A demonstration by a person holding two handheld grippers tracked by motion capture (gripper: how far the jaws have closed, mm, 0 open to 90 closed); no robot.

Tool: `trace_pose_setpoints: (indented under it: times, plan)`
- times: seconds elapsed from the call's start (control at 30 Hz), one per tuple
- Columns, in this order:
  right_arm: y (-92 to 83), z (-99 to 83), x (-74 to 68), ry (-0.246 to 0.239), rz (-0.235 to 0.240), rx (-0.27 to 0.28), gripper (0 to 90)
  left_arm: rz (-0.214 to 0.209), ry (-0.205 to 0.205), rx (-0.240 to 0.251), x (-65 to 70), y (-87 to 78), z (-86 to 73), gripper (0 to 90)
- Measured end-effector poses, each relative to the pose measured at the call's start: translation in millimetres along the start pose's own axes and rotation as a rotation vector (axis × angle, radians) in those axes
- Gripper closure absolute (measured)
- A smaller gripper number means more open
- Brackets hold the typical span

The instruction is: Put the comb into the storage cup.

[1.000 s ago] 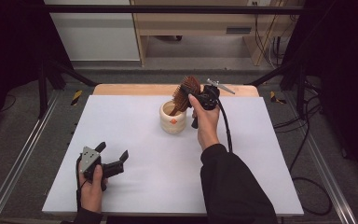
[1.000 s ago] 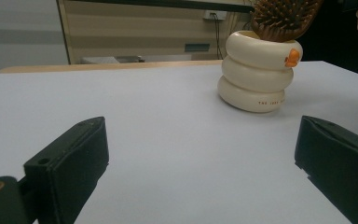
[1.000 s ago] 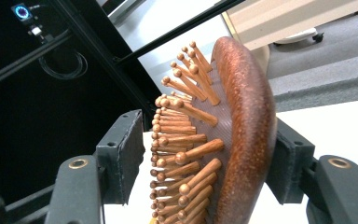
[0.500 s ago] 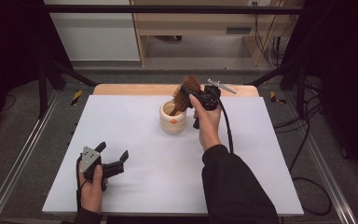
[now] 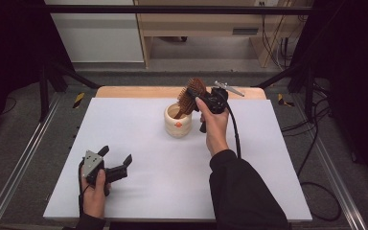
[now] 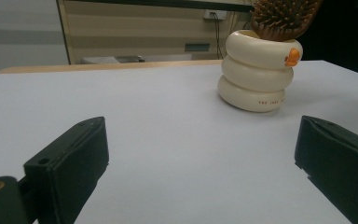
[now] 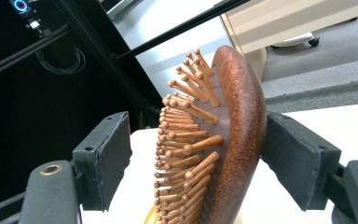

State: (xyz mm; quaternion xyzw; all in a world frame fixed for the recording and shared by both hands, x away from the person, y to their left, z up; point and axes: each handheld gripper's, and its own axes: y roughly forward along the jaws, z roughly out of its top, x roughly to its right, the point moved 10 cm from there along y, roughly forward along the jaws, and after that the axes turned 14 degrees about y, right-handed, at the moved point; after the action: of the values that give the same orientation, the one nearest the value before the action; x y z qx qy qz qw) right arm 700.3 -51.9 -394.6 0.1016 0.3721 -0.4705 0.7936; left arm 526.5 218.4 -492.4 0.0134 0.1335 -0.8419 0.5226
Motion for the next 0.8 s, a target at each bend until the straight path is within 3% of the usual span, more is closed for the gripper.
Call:
trace_pose_setpoints:
  times: [0.33, 0.57, 0.8]
  plan:
    - [-8.4, 4.7, -1.2, -0.009, 0.003, 0.008, 22.6, 0.000, 0.001, 0.000, 0.1, 0.2, 0.0, 2.9]
    - [-12.0, 6.2, 0.1, -0.008, -0.004, 0.008, 16.2, 0.001, 0.000, 0.000, 0.0, 0.3, -0.1, 3.0]
    - [-28.8, 15.6, 0.3, -0.053, -0.014, 0.076, 6.4, 0.001, 0.001, -0.002, -0.3, -0.5, -0.4, 2.9]
